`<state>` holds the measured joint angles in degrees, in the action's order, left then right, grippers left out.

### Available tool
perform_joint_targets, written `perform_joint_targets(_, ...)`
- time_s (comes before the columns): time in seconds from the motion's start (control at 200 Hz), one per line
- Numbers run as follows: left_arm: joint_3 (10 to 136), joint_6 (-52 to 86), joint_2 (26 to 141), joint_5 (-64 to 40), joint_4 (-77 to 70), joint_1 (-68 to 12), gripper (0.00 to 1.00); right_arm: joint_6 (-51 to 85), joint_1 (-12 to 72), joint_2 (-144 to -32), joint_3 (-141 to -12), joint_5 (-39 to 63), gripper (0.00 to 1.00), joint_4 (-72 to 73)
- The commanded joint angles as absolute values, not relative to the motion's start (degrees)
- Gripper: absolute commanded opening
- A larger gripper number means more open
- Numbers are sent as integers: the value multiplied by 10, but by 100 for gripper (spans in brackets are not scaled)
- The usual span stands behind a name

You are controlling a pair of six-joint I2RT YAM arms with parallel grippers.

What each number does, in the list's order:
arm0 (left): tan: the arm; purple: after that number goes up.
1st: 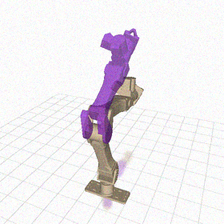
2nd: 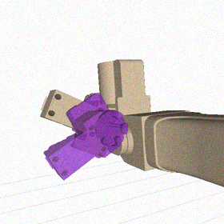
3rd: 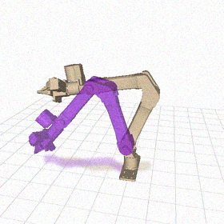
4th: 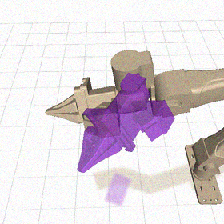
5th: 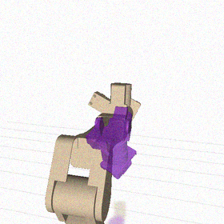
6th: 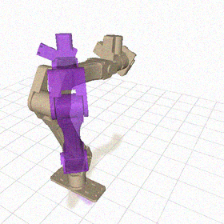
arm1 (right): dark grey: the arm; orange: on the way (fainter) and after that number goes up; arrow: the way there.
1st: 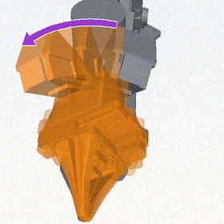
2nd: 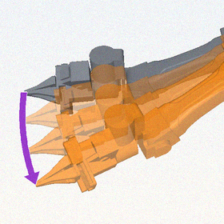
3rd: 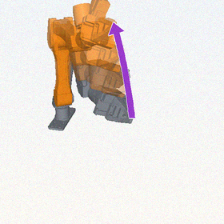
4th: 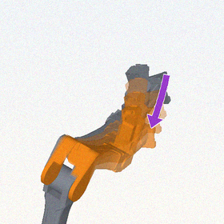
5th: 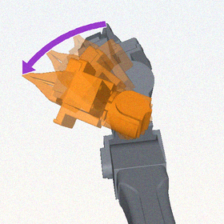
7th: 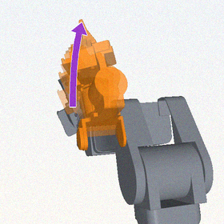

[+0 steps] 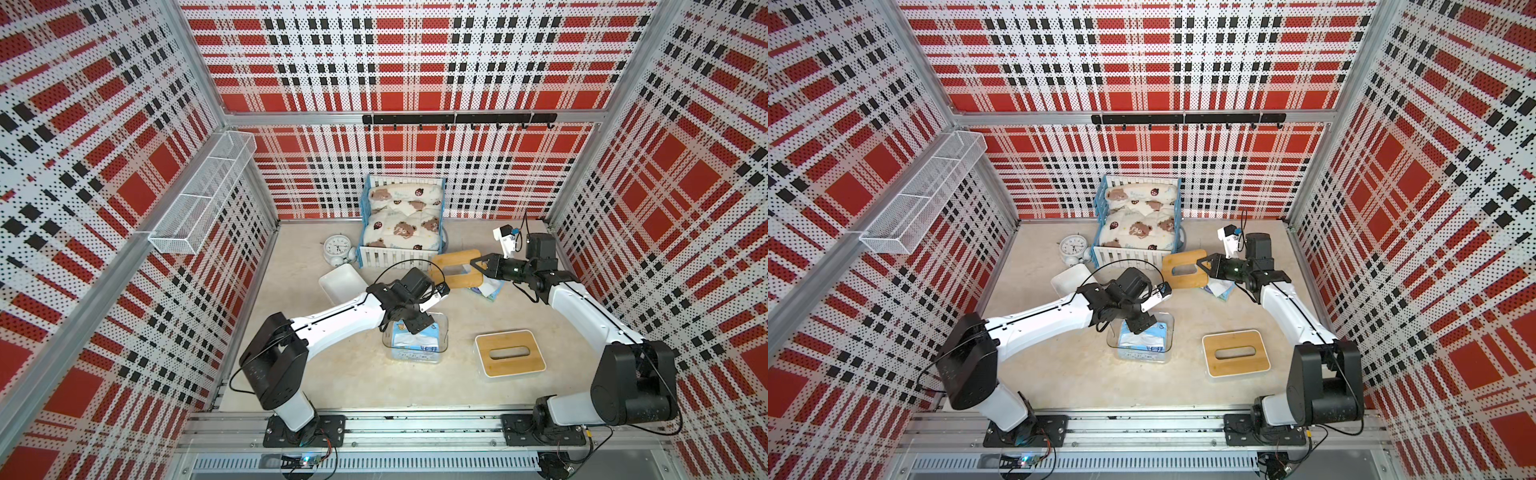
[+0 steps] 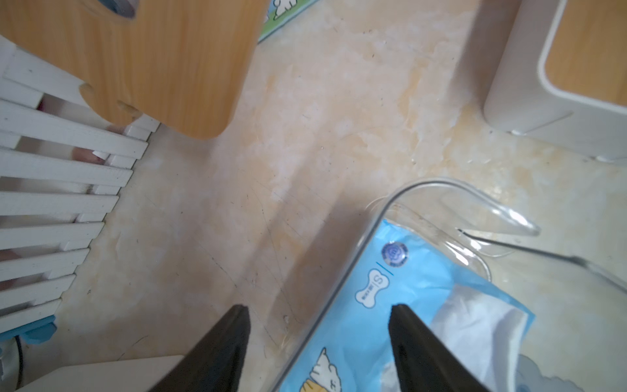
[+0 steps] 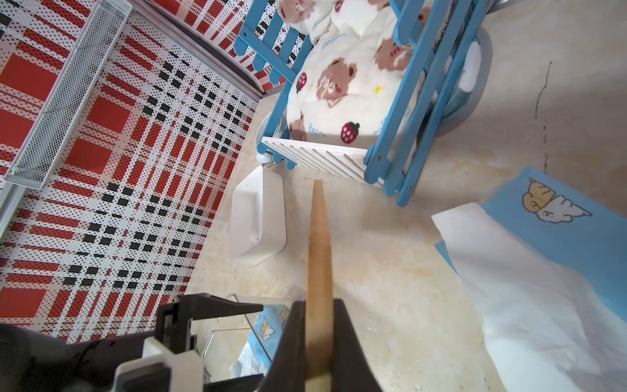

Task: Put the tissue paper into the tissue box
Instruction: Adjust the tissue box at the center of the board.

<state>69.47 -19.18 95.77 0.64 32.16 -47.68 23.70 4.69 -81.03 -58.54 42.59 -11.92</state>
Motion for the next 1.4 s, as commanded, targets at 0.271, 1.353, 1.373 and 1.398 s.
perform_joint_targets(0.271, 782, -213, 1028, -28, 320, -404, 60, 208, 47, -761, -571, 376, 0, -155)
perform_joint_targets(1.353, 715, -166, 991, -62, 280, -360, 48, 247, 31, -717, -583, 402, 0, -178)
perform_joint_targets(1.373, 721, -171, 997, -66, 284, -361, 47, 245, 31, -716, -581, 404, 0, -178)
perform_joint_targets(1.398, 727, -177, 1005, -72, 287, -362, 45, 242, 31, -715, -581, 404, 0, -180)
